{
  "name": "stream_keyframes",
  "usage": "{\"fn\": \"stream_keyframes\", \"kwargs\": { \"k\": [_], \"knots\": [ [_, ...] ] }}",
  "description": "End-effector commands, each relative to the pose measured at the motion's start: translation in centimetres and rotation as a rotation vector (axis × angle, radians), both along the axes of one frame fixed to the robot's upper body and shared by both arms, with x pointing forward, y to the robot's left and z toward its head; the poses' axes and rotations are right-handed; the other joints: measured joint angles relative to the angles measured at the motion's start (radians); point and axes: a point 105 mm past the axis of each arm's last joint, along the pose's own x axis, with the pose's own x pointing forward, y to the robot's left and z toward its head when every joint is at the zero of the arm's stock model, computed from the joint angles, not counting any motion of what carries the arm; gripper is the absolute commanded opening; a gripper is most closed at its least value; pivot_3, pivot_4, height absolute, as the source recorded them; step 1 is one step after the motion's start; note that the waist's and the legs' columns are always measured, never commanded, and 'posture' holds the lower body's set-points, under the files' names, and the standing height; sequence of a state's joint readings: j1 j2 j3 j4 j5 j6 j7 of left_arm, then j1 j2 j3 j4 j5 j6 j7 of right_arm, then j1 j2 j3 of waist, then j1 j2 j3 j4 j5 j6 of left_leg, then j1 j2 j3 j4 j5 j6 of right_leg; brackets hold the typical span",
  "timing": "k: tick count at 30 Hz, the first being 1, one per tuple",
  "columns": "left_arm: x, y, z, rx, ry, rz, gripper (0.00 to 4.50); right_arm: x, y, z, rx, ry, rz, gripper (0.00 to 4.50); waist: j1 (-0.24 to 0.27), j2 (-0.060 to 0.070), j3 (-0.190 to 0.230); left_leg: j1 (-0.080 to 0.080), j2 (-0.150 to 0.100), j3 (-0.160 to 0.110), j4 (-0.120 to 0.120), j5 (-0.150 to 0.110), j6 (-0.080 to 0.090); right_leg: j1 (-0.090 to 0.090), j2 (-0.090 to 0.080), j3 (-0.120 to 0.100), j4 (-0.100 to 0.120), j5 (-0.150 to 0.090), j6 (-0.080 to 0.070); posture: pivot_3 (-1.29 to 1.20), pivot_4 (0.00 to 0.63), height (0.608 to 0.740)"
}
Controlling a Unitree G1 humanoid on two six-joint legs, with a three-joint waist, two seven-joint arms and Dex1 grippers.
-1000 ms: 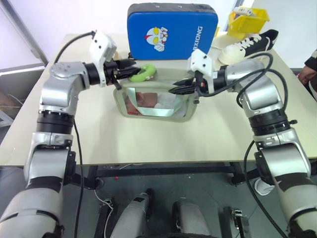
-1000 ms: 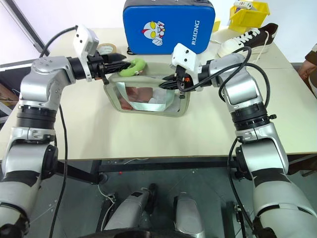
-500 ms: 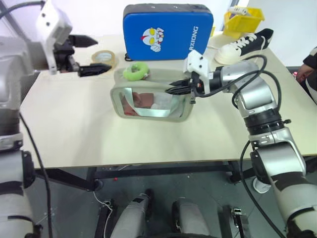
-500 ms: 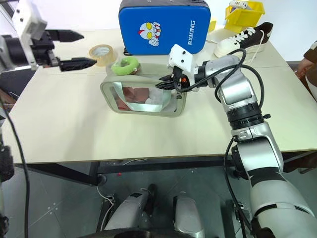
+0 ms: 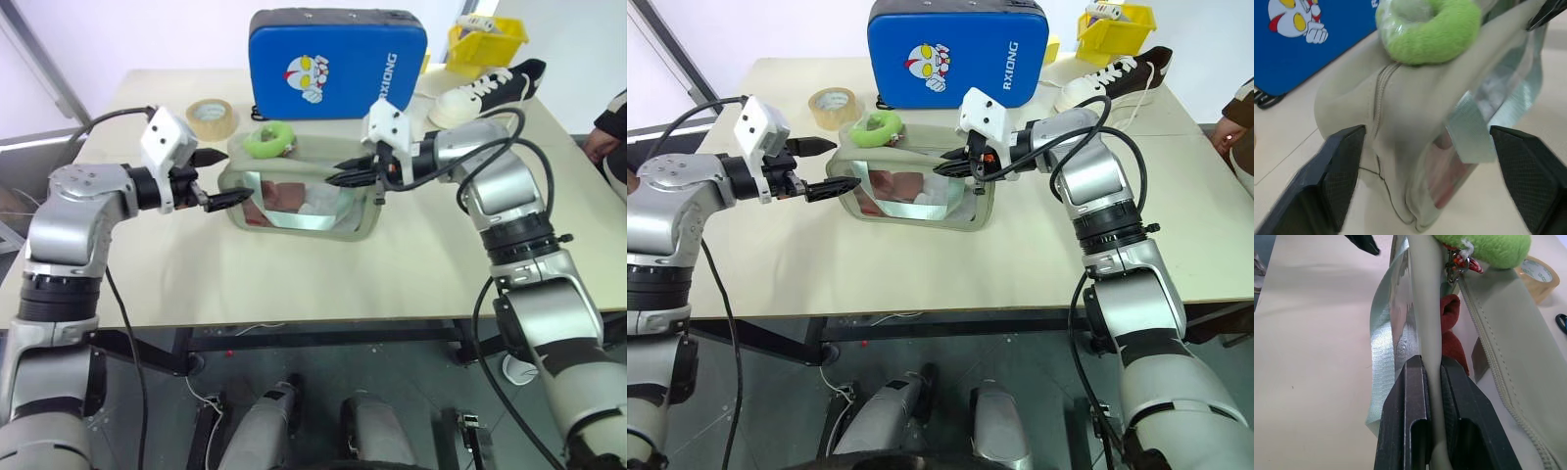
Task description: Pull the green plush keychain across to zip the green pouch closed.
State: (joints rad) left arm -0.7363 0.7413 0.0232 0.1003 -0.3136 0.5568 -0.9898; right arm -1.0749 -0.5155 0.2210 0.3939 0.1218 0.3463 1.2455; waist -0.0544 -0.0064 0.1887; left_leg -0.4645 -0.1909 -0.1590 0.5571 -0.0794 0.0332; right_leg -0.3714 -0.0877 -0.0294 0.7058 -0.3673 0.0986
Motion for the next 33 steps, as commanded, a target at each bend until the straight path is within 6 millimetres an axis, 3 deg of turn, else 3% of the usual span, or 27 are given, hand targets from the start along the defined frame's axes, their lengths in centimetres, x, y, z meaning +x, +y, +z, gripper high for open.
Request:
{"fn": "stream_keyframes", "kwargs": {
  "k": [1,6,13,16,19,22,25,27,30,33],
  "knots": [
    [0.2,0.3,1.3,0.042,-0.064,-0.009,2.73,-0.6,0.5,1.9,0.011,-0.062,0.027,0.24,0.001,0.000,0.000,0.000,0.000,0.000,0.000,0.000,0.000,0.000,0.000,0.000,0.000,0.000,0.000,0.00,0.150,0.740],
    [0.2,-0.1,-0.2,0.074,-0.046,-0.034,0.07,-0.6,0.3,2.0,0.013,-0.063,0.017,0.24,0.004,0.000,0.000,0.000,0.000,0.000,0.000,0.000,0.000,0.000,0.000,0.000,0.000,0.000,0.000,0.00,0.150,0.740],
    [-0.4,-1.0,1.5,-0.011,-0.023,-0.081,0.02,-0.3,-0.2,2.3,0.021,-0.058,-0.009,0.24,0.009,0.000,0.000,0.000,0.000,0.000,0.000,0.000,0.000,0.000,0.000,0.000,0.000,0.000,0.000,0.00,0.150,0.740],
    [-0.4,-0.8,1.2,0.013,-0.023,-0.076,0.00,-0.3,-0.4,2.5,0.022,-0.050,-0.010,1.21,0.010,0.000,0.000,0.000,0.000,0.000,0.000,0.000,0.000,0.000,0.000,0.000,0.000,0.000,0.000,0.00,0.150,0.740],
    [-0.4,-0.7,0.7,0.036,-0.021,-0.074,0.00,0.1,-1.6,3.6,-0.018,-0.100,-0.030,2.73,0.010,0.000,0.000,0.000,0.000,0.000,0.000,0.000,0.000,0.000,0.000,0.000,0.000,0.000,0.000,0.00,0.150,0.740],
    [-0.5,-0.8,0.6,0.038,-0.021,-0.076,0.00,-0.1,-2.3,6.1,-0.018,-0.131,-0.023,4.31,0.012,0.000,0.000,-0.001,0.000,0.000,0.000,0.000,0.000,-0.001,0.000,0.000,0.000,0.000,0.000,0.00,0.150,0.740],
    [-0.4,-0.7,0.8,0.036,-0.029,-0.068,0.00,-0.8,-0.1,8.9,0.102,-0.120,0.028,4.44,0.008,0.000,0.000,-0.001,0.000,0.000,-0.001,0.000,0.000,-0.001,0.000,0.000,-0.001,0.000,0.000,0.00,0.150,0.740],
    [-0.4,-0.7,0.8,0.035,-0.029,-0.068,0.00,-1.3,1.4,9.4,0.149,-0.105,0.059,4.44,0.005,0.000,0.000,0.000,0.000,0.000,-0.003,0.000,0.000,-0.001,0.000,0.000,-0.001,0.000,0.000,0.00,0.150,0.740],
    [-0.3,-0.8,0.8,0.029,-0.027,-0.067,0.00,-1.7,3.8,8.9,0.178,-0.081,0.101,4.44,0.007,0.000,0.000,0.000,0.000,0.000,-0.004,0.000,0.000,-0.002,0.000,0.000,-0.001,0.000,-0.001,0.00,0.150,0.740],
    [0.0,-0.9,0.7,0.029,-0.027,-0.063,0.00,-1.2,5.9,6.8,0.157,-0.050,0.107,4.44,0.010,0.000,0.000,0.000,0.000,0.000,-0.004,0.000,-0.001,-0.002,0.000,0.000,-0.001,0.000,0.000,0.00,0.150,0.740]
  ]
}}
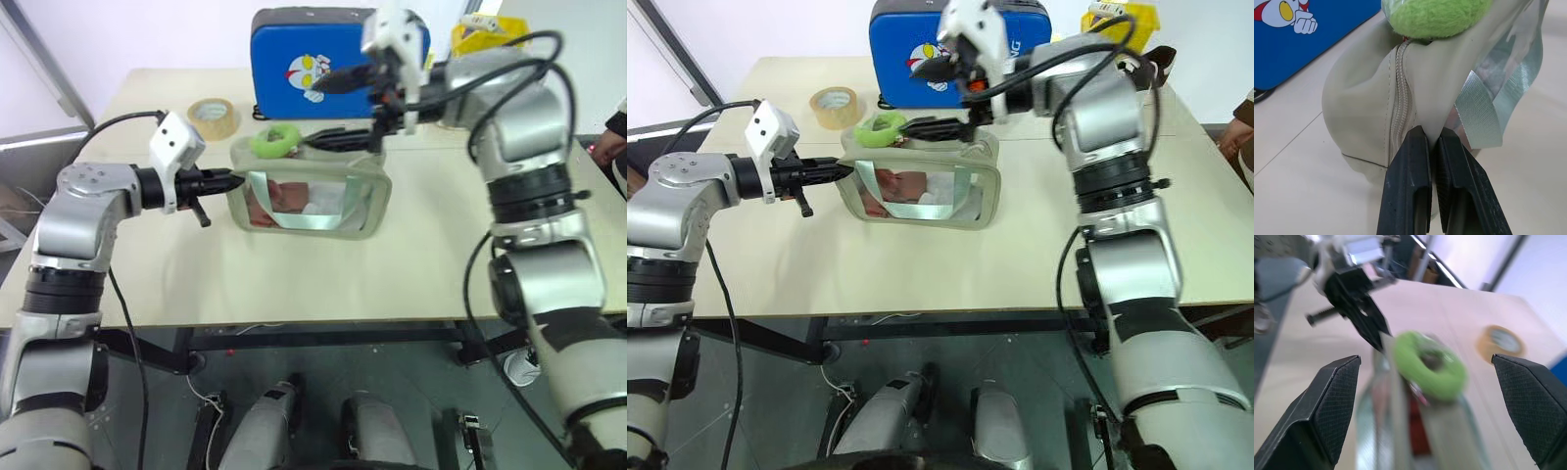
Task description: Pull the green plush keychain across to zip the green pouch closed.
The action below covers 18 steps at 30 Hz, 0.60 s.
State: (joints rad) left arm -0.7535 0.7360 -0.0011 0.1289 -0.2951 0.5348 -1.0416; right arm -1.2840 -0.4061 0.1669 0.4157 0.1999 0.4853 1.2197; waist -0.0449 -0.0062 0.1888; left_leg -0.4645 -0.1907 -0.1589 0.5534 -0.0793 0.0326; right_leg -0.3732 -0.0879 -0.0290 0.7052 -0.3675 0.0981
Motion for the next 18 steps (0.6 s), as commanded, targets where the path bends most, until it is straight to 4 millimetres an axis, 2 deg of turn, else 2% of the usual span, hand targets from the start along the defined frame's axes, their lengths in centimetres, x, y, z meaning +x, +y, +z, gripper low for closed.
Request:
{"fn": "stream_keyframes", "kwargs": {
  "k": [1,7,8,10,16,17,18],
  "knots": [
    [0.0,-0.4,1.1,0.002,-0.045,-0.014,0.00,0.3,1.7,-0.6,-0.007,-0.015,-0.003,4.44,0.001,0.000,0.000,0.000,0.000,0.000,0.000,0.000,0.000,0.000,0.000,0.000,0.000,0.000,0.000,0.00,0.150,0.740],
    [-0.1,-0.4,1.1,0.004,-0.046,-0.013,0.00,0.9,2.6,-1.7,-0.041,0.024,-0.028,4.44,0.001,0.000,0.000,0.000,0.000,0.000,0.000,0.001,-0.001,0.000,0.001,0.000,0.000,0.000,0.000,0.00,0.150,0.740],
    [-0.1,-0.4,1.1,0.005,-0.046,-0.014,0.00,1.1,2.7,-2.0,-0.059,0.020,-0.037,4.21,0.000,0.000,0.000,0.000,0.000,0.000,0.000,0.001,-0.001,0.000,0.001,0.000,0.000,0.000,0.000,0.00,0.150,0.740],
    [-0.1,-0.4,1.1,0.003,-0.046,-0.013,0.00,1.3,2.7,-2.5,-0.084,0.006,-0.051,3.69,0.000,0.000,0.000,0.000,0.000,0.000,0.000,0.001,-0.001,0.000,0.001,0.000,0.000,0.000,0.000,0.00,0.150,0.740],
    [0.0,-0.5,1.1,0.000,-0.049,-0.012,0.00,1.3,2.5,-1.9,-0.075,0.000,-0.060,0.42,0.001,0.000,0.000,0.000,0.000,0.000,0.000,0.001,-0.002,0.000,0.001,0.000,0.000,0.000,0.000,0.00,0.150,0.740],
    [0.0,-0.5,1.1,-0.001,-0.049,-0.012,0.00,1.4,2.4,-1.8,-0.075,-0.005,-0.066,0.07,0.001,0.000,0.000,0.000,0.000,0.000,0.000,0.001,-0.002,0.000,0.001,0.000,0.000,0.000,0.000,0.00,0.150,0.740],
    [0.1,-0.6,1.1,-0.001,-0.049,-0.013,0.00,1.4,2.3,-1.8,-0.075,-0.007,-0.069,0.07,0.001,0.000,0.000,0.000,0.000,0.000,0.000,0.001,-0.002,0.000,0.001,0.000,0.000,0.000,0.000,0.00,0.150,0.740]
  ]
}}
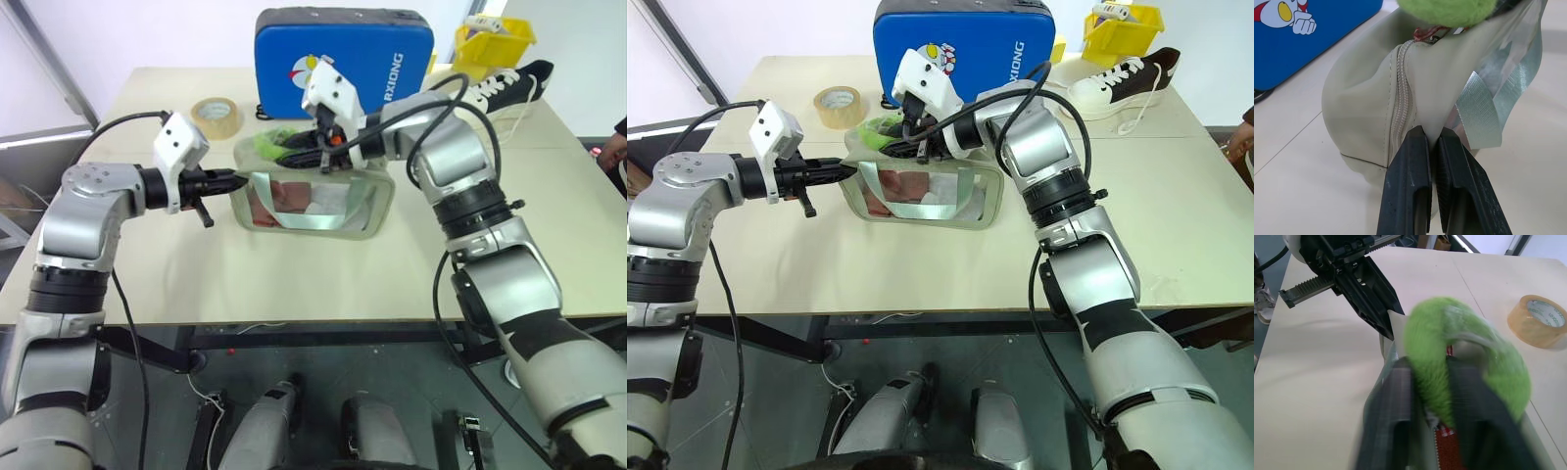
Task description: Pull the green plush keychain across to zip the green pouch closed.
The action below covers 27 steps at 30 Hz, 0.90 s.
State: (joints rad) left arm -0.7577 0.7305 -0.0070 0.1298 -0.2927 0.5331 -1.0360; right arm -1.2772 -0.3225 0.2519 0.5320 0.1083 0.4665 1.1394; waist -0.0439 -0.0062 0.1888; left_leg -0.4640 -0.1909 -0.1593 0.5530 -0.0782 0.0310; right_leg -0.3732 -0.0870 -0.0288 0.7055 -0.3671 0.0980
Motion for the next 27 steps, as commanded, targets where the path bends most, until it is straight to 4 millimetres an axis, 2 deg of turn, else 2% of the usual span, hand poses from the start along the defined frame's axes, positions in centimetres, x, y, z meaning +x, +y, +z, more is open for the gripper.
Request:
{"fn": "stream_keyframes", "kwargs": {
  "k": [1,5,8,11,13,15,18,21,24,27],
  "knots": [
    [0.0,-0.4,1.1,-0.003,-0.047,-0.012,0.00,-0.5,0.2,2.3,0.018,-0.077,0.011,0.07,0.000,0.000,0.000,0.000,0.000,0.000,0.000,0.000,0.000,0.000,0.000,0.000,0.000,0.000,0.000,0.00,0.150,0.740],
    [0.0,-0.6,1.2,-0.006,-0.048,-0.018,0.00,-0.1,-1.8,3.9,0.036,-0.109,-0.054,0.07,0.003,0.000,0.000,0.000,0.000,0.000,0.000,0.000,0.000,0.000,0.000,0.000,0.000,0.000,0.000,0.00,0.150,0.740],
    [-0.1,-0.6,1.1,-0.005,-0.048,-0.022,0.00,0.4,-4.4,5.4,0.046,-0.172,-0.151,0.07,0.004,0.000,0.000,0.000,0.000,0.000,0.000,0.000,0.000,0.000,0.000,0.000,0.000,0.000,0.000,0.00,0.150,0.740],
    [-0.1,-0.5,1.0,-0.005,-0.044,-0.022,0.00,1.3,-8.5,6.4,0.000,-0.291,-0.315,0.07,0.005,0.000,0.000,-0.001,0.000,0.000,0.000,0.000,0.000,0.000,-0.001,0.000,0.000,0.000,0.000,0.00,0.150,0.740],
    [-0.2,-0.6,0.8,-0.007,-0.041,-0.021,0.00,1.9,-12.2,6.1,-0.040,-0.348,-0.460,0.07,0.010,0.000,0.000,-0.001,0.000,0.000,0.000,0.000,0.000,0.000,-0.001,0.000,-0.001,0.000,0.000,0.00,0.150,0.740],
    [-0.2,-0.6,0.7,-0.011,-0.037,-0.019,0.00,2.0,-14.7,5.7,-0.084,-0.391,-0.557,0.07,0.012,0.000,0.000,-0.001,0.000,0.000,0.000,-0.001,0.001,0.000,-0.001,0.000,-0.002,0.000,0.000,0.00,0.150,0.740],
    [-0.2,-0.7,0.6,-0.017,-0.033,-0.016,0.00,2.4,-18.6,4.1,-0.162,-0.439,-0.715,0.07,0.007,0.000,0.000,-0.001,0.000,0.001,-0.001,-0.001,0.001,0.000,-0.002,0.000,-0.002,0.000,0.000,0.00,0.150,0.740],
    [-0.2,-0.9,0.6,-0.020,-0.029,-0.018,0.00,2.7,-21.5,1.4,-0.219,-0.436,-0.845,0.07,0.005,0.000,0.000,-0.001,0.000,0.001,-0.001,-0.001,0.001,-0.001,-0.003,0.000,-0.002,0.000,0.000,0.00,0.150,0.740],
    [-0.1,-1.1,0.7,-0.024,-0.029,-0.021,0.00,3.0,-22.4,-3.2,-0.196,-0.331,-0.927,0.07,0.004,0.000,0.000,-0.001,0.000,0.001,-0.002,0.000,0.001,0.000,-0.002,0.000,-0.002,0.000,0.000,0.00,0.150,0.740],
    [0.0,-1.2,0.7,-0.025,-0.029,-0.023,0.00,3.3,-21.8,-7.9,-0.148,-0.208,-0.965,0.07,0.004,0.000,0.000,0.000,0.000,0.001,-0.001,0.000,0.001,0.001,-0.002,0.000,-0.002,0.000,0.000,0.00,0.150,0.740]
  ]
}}
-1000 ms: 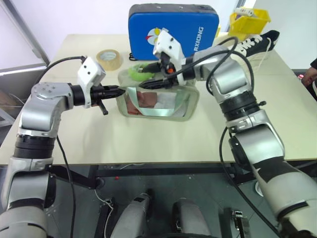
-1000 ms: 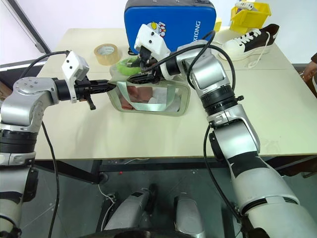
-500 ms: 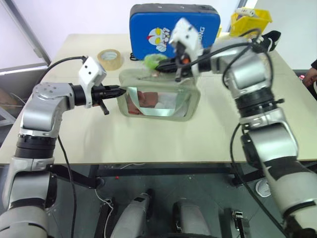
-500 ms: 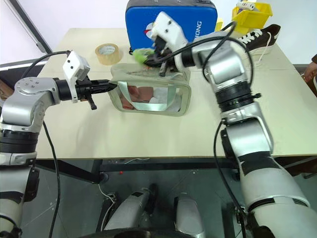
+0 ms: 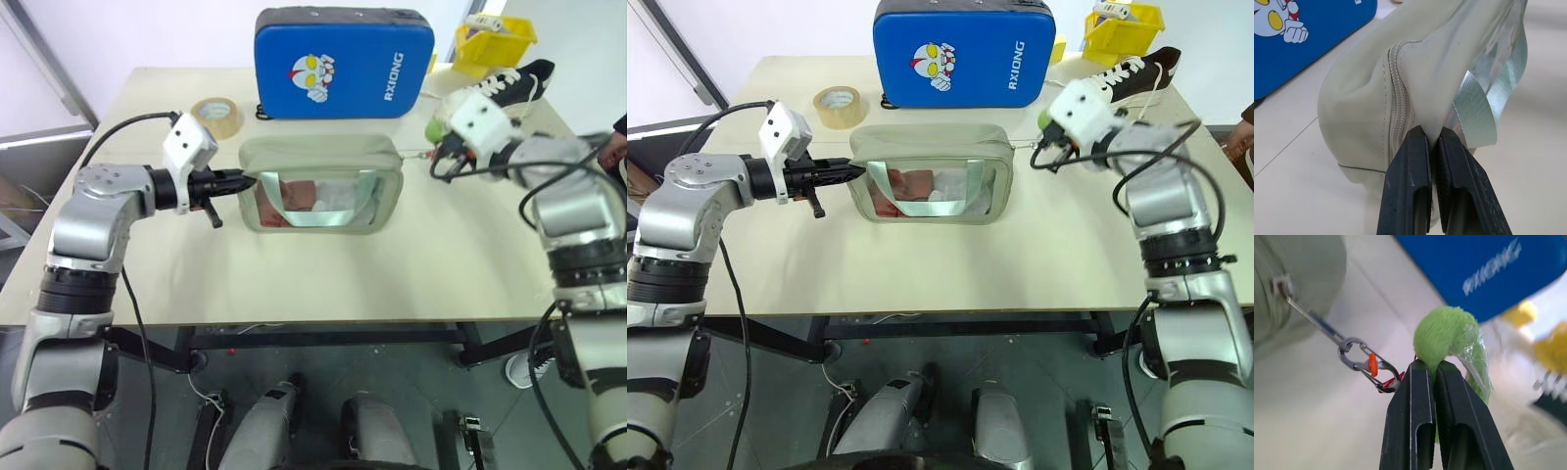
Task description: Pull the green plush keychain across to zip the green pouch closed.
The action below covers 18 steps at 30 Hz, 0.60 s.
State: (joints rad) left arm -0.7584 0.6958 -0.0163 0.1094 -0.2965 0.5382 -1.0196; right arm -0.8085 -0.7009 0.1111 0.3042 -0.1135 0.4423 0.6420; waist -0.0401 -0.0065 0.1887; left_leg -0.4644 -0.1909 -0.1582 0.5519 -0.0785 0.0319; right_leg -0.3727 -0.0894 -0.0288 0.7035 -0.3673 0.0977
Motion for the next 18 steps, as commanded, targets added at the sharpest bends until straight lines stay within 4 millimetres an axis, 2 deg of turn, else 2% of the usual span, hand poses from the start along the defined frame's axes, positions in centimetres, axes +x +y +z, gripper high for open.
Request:
{"fn": "stream_keyframes", "kwargs": {
  "k": [1,4,8,10,13,15,16,18],
  "knots": [
    [0.0,0.0,0.9,-0.006,-0.024,0.001,0.00,0.3,0.1,-2.9,0.130,0.029,-0.081,0.07,-0.001,0.000,0.000,0.000,0.000,0.000,0.000,0.000,0.000,0.000,0.000,0.000,0.000,0.000,0.000,0.00,0.150,0.740],
    [0.0,0.0,0.9,-0.006,-0.024,0.001,0.00,0.3,3.0,-5.2,0.340,0.115,-0.064,0.07,-0.002,0.000,0.000,0.001,0.000,0.000,0.001,0.000,0.000,0.001,0.000,0.000,0.001,0.000,0.000,0.00,0.150,0.740],
    [0.0,-0.1,0.9,-0.005,-0.027,0.001,0.00,0.3,4.7,-6.3,0.418,0.161,-0.049,0.07,0.000,0.000,0.000,0.001,0.000,0.000,0.001,0.002,-0.003,0.001,0.001,0.000,0.001,0.000,0.000,0.00,0.150,0.740],
    [0.0,0.0,0.9,-0.006,-0.029,0.004,0.00,0.4,5.5,-5.6,0.514,0.181,-0.028,0.07,-0.002,0.000,0.000,0.001,0.000,0.000,0.001,0.002,-0.002,0.002,0.001,0.000,0.001,0.000,0.000,0.00,0.150,0.740],
    [0.0,0.3,0.7,0.007,-0.029,0.018,0.00,0.3,4.9,-3.4,0.534,0.150,0.008,0.07,-0.002,0.000,0.000,0.001,0.000,0.000,0.001,0.000,0.000,0.002,0.001,0.000,0.001,0.000,0.000,0.00,0.150,0.740],
    [0.1,0.4,0.6,0.013,-0.041,0.022,0.00,-0.2,4.6,-1.6,0.536,0.131,0.078,0.69,-0.001,0.000,0.000,0.001,0.000,0.000,0.001,0.000,0.000,0.002,0.001,0.000,0.001,0.000,0.000,0.00,0.150,0.740],
    [0.1,0.4,0.8,0.005,-0.047,0.027,0.36,-0.6,4.2,-0.7,0.530,0.131,0.112,1.03,0.001,0.000,0.000,0.001,0.000,0.000,0.001,0.000,0.000,0.001,0.001,0.000,0.001,0.000,0.000,0.00,0.150,0.740],
    [0.1,0.6,1.4,-0.025,-0.044,0.028,1.14,-1.2,2.6,1.4,0.467,0.100,0.133,2.05,0.002,0.000,0.000,0.000,0.000,0.000,0.001,0.000,0.000,0.001,0.001,0.000,0.000,0.000,0.000,0.00,0.150,0.740]
  ]
}}
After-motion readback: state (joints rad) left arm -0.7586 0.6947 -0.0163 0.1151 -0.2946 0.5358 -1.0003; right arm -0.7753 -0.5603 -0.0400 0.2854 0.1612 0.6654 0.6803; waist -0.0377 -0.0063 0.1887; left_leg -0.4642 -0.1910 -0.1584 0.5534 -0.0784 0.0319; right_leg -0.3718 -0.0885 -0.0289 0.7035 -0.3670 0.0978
